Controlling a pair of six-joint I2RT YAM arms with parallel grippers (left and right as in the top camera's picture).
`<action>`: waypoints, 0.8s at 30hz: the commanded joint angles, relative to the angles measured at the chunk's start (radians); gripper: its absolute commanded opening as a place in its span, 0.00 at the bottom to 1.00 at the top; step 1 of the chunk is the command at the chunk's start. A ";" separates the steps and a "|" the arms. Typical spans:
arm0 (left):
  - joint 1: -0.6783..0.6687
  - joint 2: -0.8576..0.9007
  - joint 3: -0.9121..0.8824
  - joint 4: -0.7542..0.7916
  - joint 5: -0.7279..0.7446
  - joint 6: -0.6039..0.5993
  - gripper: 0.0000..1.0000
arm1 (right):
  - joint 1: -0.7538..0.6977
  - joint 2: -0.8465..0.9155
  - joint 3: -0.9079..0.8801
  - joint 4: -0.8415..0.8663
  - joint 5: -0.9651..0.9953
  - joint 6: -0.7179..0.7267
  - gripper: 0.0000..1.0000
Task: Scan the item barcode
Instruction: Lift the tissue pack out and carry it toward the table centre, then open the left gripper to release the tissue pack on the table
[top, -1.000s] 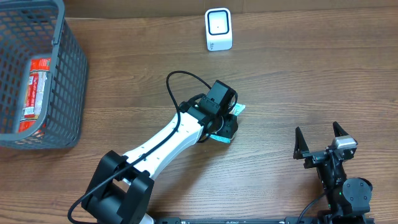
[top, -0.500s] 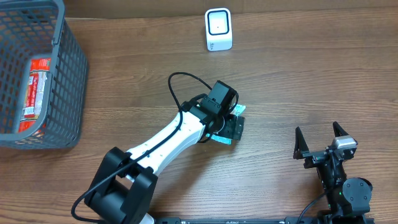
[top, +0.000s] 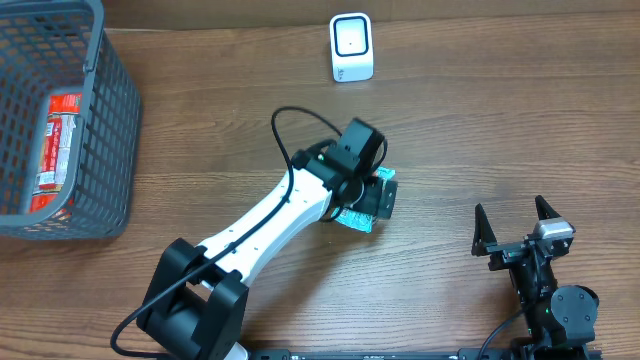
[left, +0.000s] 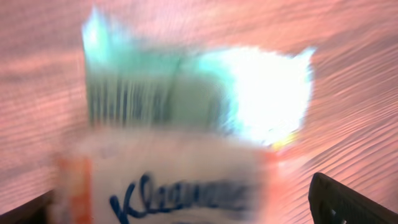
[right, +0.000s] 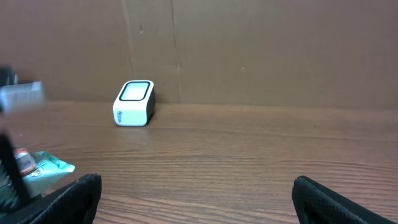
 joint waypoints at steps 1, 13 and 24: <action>0.000 -0.018 0.126 -0.061 0.004 0.030 1.00 | -0.002 -0.010 -0.010 0.002 0.002 -0.003 1.00; 0.041 -0.065 0.504 -0.434 -0.327 0.068 1.00 | -0.002 -0.010 -0.010 0.002 0.002 -0.003 1.00; 0.386 -0.262 0.563 -0.448 -0.376 0.154 0.99 | -0.002 -0.010 -0.010 0.002 0.002 -0.003 1.00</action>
